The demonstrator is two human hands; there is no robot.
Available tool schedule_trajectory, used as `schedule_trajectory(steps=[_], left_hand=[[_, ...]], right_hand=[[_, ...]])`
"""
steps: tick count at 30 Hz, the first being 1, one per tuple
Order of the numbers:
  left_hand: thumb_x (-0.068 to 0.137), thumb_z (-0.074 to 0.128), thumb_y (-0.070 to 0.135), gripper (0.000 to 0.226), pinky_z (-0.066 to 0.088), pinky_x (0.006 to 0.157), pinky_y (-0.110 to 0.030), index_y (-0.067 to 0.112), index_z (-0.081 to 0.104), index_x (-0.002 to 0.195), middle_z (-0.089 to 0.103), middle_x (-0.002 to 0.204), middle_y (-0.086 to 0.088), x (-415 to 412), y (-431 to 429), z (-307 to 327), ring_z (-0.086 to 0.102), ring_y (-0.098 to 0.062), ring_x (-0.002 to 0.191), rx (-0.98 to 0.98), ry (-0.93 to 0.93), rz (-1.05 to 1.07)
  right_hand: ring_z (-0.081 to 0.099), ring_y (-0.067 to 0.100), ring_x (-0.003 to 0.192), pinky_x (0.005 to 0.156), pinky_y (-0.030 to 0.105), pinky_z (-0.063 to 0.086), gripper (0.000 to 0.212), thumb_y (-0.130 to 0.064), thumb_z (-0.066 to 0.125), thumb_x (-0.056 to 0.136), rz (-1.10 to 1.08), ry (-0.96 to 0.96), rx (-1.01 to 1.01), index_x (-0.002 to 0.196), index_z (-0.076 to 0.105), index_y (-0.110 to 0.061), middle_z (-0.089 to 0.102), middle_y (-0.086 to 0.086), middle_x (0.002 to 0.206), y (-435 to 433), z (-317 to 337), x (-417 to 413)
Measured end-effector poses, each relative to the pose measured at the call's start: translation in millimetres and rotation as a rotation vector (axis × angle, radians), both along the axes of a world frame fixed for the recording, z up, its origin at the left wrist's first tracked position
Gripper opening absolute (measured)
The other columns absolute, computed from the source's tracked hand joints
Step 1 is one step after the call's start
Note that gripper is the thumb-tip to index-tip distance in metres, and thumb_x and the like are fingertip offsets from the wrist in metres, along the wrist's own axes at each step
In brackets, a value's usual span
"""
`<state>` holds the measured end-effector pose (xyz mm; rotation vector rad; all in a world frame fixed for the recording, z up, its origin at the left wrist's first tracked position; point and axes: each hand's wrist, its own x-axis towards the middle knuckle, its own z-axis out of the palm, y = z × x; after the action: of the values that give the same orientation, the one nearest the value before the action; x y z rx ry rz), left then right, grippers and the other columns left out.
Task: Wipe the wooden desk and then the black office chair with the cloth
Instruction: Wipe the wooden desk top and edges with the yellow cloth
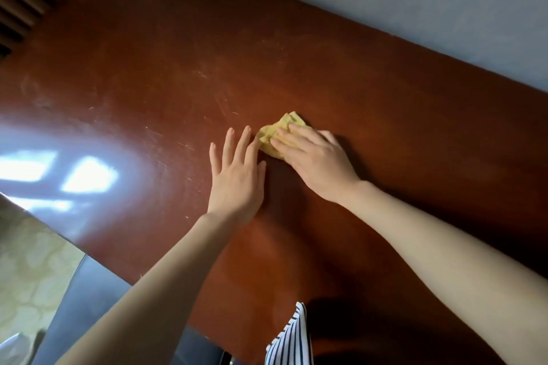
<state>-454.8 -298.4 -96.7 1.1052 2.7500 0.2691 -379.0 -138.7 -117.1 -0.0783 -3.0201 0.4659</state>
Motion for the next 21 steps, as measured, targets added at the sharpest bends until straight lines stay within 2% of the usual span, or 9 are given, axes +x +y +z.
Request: schedule_trajectory(steps=[3,7,9,12,15,21], left_hand=[[0.102,0.029,0.021,0.035,-0.010,0.113,-0.043,0.005,0.046,0.128,0.021,0.156,-0.010,6,21,-3,0.004,-0.029,0.146,0.109,-0.031,-0.067],[0.101,0.032,0.024,0.039,-0.007,0.115,-0.040,0.006,0.044,0.133,0.021,0.156,-0.009,17,55,-9,0.006,-0.027,0.146,0.155,-0.072,-0.158],[0.101,0.031,0.029,0.044,-0.007,0.115,-0.039,0.007,0.040,0.138,0.019,0.157,-0.008,19,70,-13,0.005,-0.026,0.146,0.149,-0.080,-0.177],[0.101,0.028,0.036,0.050,-0.010,0.114,-0.039,0.010,0.033,0.143,0.015,0.158,-0.006,19,87,-20,0.001,-0.025,0.146,0.115,-0.072,-0.208],[0.100,0.025,0.041,0.055,-0.009,0.115,-0.043,0.012,0.029,0.146,0.013,0.158,-0.004,16,100,-26,-0.001,-0.024,0.146,0.057,-0.011,-0.263],[0.097,0.019,0.046,0.060,-0.011,0.115,-0.046,0.013,0.027,0.147,0.012,0.159,-0.002,4,111,-30,-0.003,-0.020,0.146,0.056,0.012,-0.281]], right_hand=[[0.051,0.020,0.126,0.093,0.039,0.043,0.028,-0.021,0.056,0.091,0.084,0.053,0.011,0.117,0.066,-0.020,0.059,-0.001,0.131,16,-2,40],[0.045,0.014,0.130,0.102,0.031,0.032,0.037,-0.025,0.045,0.094,0.124,0.015,0.040,0.128,0.058,-0.025,0.053,-0.006,0.136,52,-3,93],[0.046,0.015,0.129,0.101,0.034,0.034,0.038,-0.025,0.047,0.092,0.013,0.011,0.031,0.129,0.057,-0.025,0.054,-0.005,0.136,73,-2,116],[0.046,0.019,0.128,0.096,0.040,0.039,0.039,-0.018,0.054,0.090,-0.272,0.030,-0.005,0.128,0.059,-0.022,0.055,-0.002,0.135,106,1,145],[0.045,0.022,0.129,0.097,0.046,0.040,0.040,-0.010,0.058,0.090,-0.524,0.051,-0.010,0.129,0.058,-0.019,0.054,0.002,0.136,134,2,163],[0.038,0.024,0.134,0.106,0.046,0.035,0.039,-0.013,0.051,0.096,-0.850,0.074,-0.044,0.134,0.053,-0.017,0.049,0.004,0.141,184,1,133]])
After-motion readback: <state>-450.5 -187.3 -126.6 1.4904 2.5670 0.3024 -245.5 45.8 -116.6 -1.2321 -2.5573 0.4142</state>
